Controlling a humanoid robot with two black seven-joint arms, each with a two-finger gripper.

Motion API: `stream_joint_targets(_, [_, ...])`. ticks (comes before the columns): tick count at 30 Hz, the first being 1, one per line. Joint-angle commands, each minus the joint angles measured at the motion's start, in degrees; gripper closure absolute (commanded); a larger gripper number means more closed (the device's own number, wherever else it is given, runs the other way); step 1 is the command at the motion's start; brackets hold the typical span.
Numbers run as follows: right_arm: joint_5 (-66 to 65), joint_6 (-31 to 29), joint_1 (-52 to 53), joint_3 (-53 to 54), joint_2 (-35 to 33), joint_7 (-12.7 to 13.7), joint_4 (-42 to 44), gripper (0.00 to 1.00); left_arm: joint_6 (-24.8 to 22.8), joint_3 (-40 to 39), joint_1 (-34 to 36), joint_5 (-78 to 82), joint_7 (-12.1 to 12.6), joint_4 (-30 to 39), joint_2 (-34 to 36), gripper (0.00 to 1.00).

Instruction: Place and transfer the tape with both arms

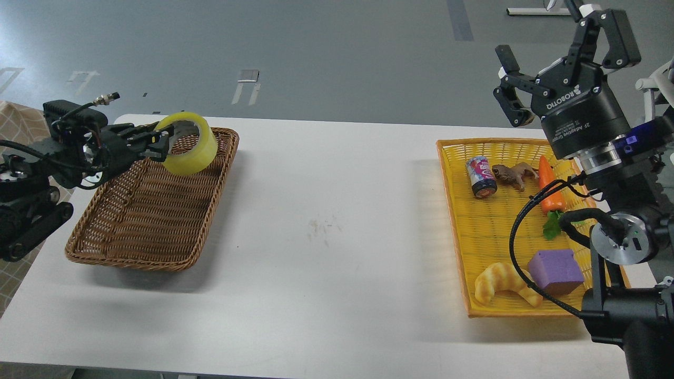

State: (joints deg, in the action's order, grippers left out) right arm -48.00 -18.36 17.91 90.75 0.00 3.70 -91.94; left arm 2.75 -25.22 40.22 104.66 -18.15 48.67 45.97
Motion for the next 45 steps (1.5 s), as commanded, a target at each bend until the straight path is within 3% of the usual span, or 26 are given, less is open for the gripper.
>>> stream_joint_targets(1, [0.0,0.0,0.0,-0.1,0.0,0.1,0.0,0.00,1.2,0.0,-1.2,-0.1,-0.7,0.0,1.0,0.89])
stream_joint_targets(8, [0.0,0.0,-0.1,-0.3,0.0,0.1,0.0,0.00,1.5,0.0,-3.1,-0.5,-1.5,-1.3,1.0,0.88])
stream_joint_targets(12, [0.0,0.0,-0.8,-0.2,0.0,0.1,0.0,0.00,1.6,0.0,-5.5,-1.4,-3.4,-2.7,1.0,0.88])
stream_joint_targets(19, [0.0,0.0,-0.9,-0.2,0.0,0.1,0.0,0.00,5.4,0.1,-7.2,-1.4,-4.3,-6.8,1.0,0.85])
stream_joint_targets(26, [0.0,0.0,-0.9,-0.2,0.0,0.1,-0.1,0.00,5.5,0.0,-7.3,-1.5,-7.8,-7.9,0.8,0.78])
stream_joint_targets(34, [-0.1,0.0,-0.7,-0.6,0.0,0.1,-0.1,0.00,5.5,0.1,-7.3,-1.5,-8.3,-8.1,0.3,0.72])
stream_joint_targets(41, [0.0,0.0,-0.6,-0.7,0.0,0.1,-0.2,0.00,5.5,0.1,-7.3,-1.6,-8.4,-8.2,-0.3,0.56])
stream_joint_targets(43, [0.0,0.0,-0.9,-0.7,0.0,0.1,-0.1,0.00,5.5,0.0,-7.3,-2.8,-8.7,-8.1,-0.3,0.28])
stream_joint_targets(45, [0.0,0.0,-0.9,-0.7,0.0,0.1,-0.1,0.00,5.5,0.0,-7.3,-2.8,-8.7,-8.2,-0.3,0.28])
